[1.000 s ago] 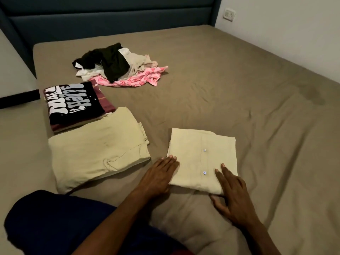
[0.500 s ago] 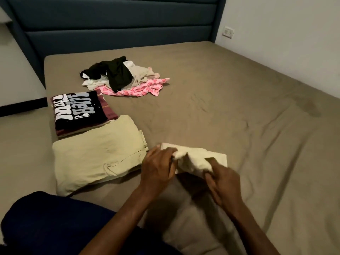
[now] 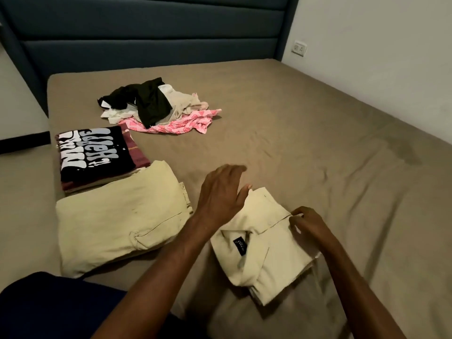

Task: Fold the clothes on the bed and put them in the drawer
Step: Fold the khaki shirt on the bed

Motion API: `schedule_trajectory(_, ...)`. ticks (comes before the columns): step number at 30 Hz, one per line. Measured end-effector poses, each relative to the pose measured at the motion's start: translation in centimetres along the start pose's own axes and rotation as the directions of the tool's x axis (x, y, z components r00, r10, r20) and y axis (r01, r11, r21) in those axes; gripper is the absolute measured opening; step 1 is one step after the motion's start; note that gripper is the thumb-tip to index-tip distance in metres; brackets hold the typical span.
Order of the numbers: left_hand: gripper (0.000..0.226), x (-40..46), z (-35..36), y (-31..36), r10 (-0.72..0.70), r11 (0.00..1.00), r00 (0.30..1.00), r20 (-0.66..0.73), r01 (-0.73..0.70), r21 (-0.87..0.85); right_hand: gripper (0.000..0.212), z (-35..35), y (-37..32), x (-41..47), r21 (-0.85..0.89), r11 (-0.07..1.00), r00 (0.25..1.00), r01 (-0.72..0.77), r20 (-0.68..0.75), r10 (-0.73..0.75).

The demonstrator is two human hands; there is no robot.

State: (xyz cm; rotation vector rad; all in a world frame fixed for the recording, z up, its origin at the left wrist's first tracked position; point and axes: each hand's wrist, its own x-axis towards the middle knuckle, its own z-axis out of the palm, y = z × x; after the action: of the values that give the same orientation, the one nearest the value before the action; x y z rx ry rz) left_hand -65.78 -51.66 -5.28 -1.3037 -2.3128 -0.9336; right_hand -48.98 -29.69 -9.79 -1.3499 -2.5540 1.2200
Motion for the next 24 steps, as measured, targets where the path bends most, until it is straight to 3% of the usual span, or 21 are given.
schedule_trajectory(2, 0.05, -4.3, 2.3, -0.9, -0.024, 1.0, 0.996, 0.09, 0.022, 0.023, 0.05, 1.5, 2.8, 0.2, -0.325, 0.937, 0.971, 0.126, -0.156, -0.184)
schedule_trajectory(5, 0.068, -8.7, 5.8, -0.7, -0.071, 0.997, 0.941, 0.331, 0.062, 0.035, 0.061, 3.8, 3.8, 0.0, -0.481, 0.801, 0.827, 0.356, -0.237, -0.51)
schedule_trajectory(8, 0.077, -11.0, 8.8, -0.9, -0.095, 0.992, 0.901, 0.424, 0.052, 0.112, 0.06, 5.6, 3.7, 0.1, -0.592, 0.653, 0.761, 0.472, -0.1, -0.641)
schedule_trajectory(10, 0.075, -11.9, 10.2, -1.5, -0.124, 0.986, 0.899, 0.42, 0.066, 0.151, 0.06, 6.7, 4.6, 0.8, -0.583, 0.631, 0.782, 0.512, 0.012, -0.623)
schedule_trajectory(14, 0.071, -12.4, 10.4, -1.8, -0.121, 0.989, 0.914, 0.386, 0.077, 0.129, 0.058, 7.4, 5.8, 1.5, -0.505, 0.693, 0.803, 0.515, 0.003, -0.595)
schedule_trajectory(17, 0.077, -13.0, 9.9, -0.9, -0.279, 0.96, 0.925, 0.257, 0.274, 0.058, 0.058, 7.5, 5.6, 1.4, -0.488, 0.696, 0.781, 0.527, -0.046, -0.623)
schedule_trajectory(19, 0.081, -13.6, 8.8, 0.4, -0.503, 0.853, 0.849, 0.163, 0.518, -0.068, 0.06, 7.7, 5.9, 1.3, -0.454, 0.74, 0.786, 0.497, -0.126, -0.606)
schedule_trajectory(21, 0.08, -14.0, 7.4, 1.1, -0.656, 0.721, 0.745, 0.123, 0.666, -0.191, 0.062, 7.8, 6.2, 1.6, -0.405, 0.811, 0.803, 0.422, -0.247, -0.542)
schedule_trajectory(24, 0.069, -14.8, 5.8, 0.5, -0.79, 0.506, 0.575, 0.211, 0.807, -0.304, 0.061, 8.1, 6.2, 1.6, -0.339, 0.873, 0.806, 0.35, -0.366, -0.465)
